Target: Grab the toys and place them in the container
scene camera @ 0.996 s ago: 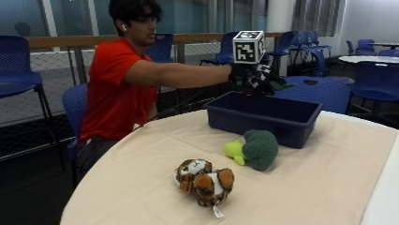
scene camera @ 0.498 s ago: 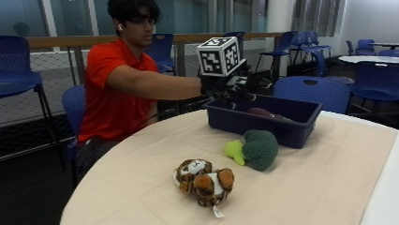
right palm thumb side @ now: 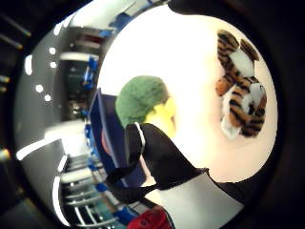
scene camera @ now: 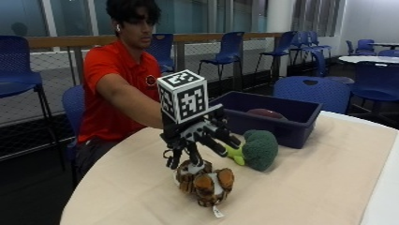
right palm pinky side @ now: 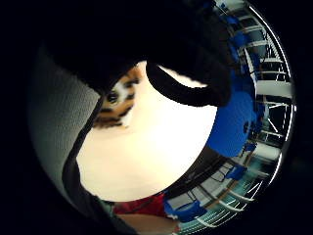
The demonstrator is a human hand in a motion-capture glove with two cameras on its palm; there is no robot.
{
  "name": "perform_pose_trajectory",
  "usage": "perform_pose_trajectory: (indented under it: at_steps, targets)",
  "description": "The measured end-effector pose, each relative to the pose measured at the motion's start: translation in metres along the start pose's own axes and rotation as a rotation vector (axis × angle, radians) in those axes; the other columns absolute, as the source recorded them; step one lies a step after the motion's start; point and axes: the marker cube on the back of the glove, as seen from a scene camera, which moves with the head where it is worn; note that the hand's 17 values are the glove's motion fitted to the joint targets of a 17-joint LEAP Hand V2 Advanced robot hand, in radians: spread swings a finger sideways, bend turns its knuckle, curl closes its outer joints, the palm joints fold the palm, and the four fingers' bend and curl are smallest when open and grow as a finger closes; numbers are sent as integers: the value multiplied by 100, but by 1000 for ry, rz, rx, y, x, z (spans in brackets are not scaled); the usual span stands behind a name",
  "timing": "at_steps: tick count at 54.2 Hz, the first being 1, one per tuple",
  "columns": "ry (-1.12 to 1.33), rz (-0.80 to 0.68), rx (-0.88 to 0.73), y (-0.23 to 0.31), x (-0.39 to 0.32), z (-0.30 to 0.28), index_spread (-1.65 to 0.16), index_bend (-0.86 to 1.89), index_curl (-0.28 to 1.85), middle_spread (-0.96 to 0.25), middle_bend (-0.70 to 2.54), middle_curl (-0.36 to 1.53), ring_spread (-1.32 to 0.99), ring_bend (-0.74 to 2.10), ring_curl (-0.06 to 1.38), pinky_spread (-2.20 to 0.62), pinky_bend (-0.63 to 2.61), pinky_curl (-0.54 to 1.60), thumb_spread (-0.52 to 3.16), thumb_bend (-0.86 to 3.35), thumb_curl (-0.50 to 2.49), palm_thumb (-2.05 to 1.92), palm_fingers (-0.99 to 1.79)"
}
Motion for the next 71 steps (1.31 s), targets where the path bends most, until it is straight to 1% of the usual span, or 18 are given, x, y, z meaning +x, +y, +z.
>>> perform_pose_trajectory:
  at_steps: [10,19,24,25,26,28,33,34,37,39,46,47,48,51,55,56,62,71]
  targets:
    - [18,34,-36,-18,16,23,-41,16,40,-6,10,18,8,16,19,14,114,36,111,-5,26,-6,-18]
    - [127,51,-51,-29,24,41,-40,13,35,-6,12,18,8,19,20,14,118,37,110,-5,25,-6,-15]
    - [162,63,-86,-34,32,46,-40,13,33,-5,10,17,9,21,21,10,125,38,111,-3,25,-2,-11]
    - [157,66,-96,-35,33,48,-40,13,33,-5,12,18,9,20,21,11,123,37,111,-4,25,-4,-14]
    - [151,69,-106,-36,34,49,-40,12,32,-4,8,17,9,26,23,8,127,39,113,-2,25,-1,-8]
    - [154,72,-123,-37,35,51,-40,10,30,-5,14,18,9,36,25,5,126,38,115,0,26,2,1]
    - [223,54,-141,-38,33,51,-41,9,26,-6,16,19,8,59,31,-3,125,37,123,3,29,10,10]
    - [237,50,-147,-38,31,51,-42,11,26,-7,16,19,7,65,32,-4,124,37,125,5,30,13,13]
    - [279,42,-155,-39,27,51,-44,21,28,-8,14,18,4,71,34,-9,122,36,129,6,31,16,21]
    - [301,40,-141,-40,25,52,-45,32,32,-9,12,17,0,73,34,-14,120,35,133,8,32,20,34]
    - [374,22,-34,-40,18,53,-43,29,35,-14,17,18,-16,89,38,-26,119,34,143,19,39,38,53]
    - [388,14,-25,-39,17,53,-43,29,35,-14,18,18,-18,90,39,-27,118,34,143,20,40,40,55]
    - [400,6,-17,-38,15,53,-43,29,36,-16,23,20,-21,92,40,-31,118,34,142,22,42,45,67]
    - [401,-21,2,-33,9,50,-43,34,38,-19,27,22,-29,91,39,-34,112,32,135,23,47,51,77]
    - [326,-53,20,-25,0,42,-42,37,42,-24,32,25,-36,94,41,-38,105,32,126,23,52,58,87]
    - [303,-63,23,-23,-3,39,-42,41,43,-26,35,26,-37,95,42,-39,102,31,124,24,54,60,94]
    - [224,-141,46,-2,-33,7,-41,48,50,-32,42,31,-43,96,44,-42,93,31,110,23,62,64,103]
    - [152,-240,53,29,-91,-31,-40,51,59,-38,46,35,-46,97,47,-44,88,33,95,21,72,66,104]
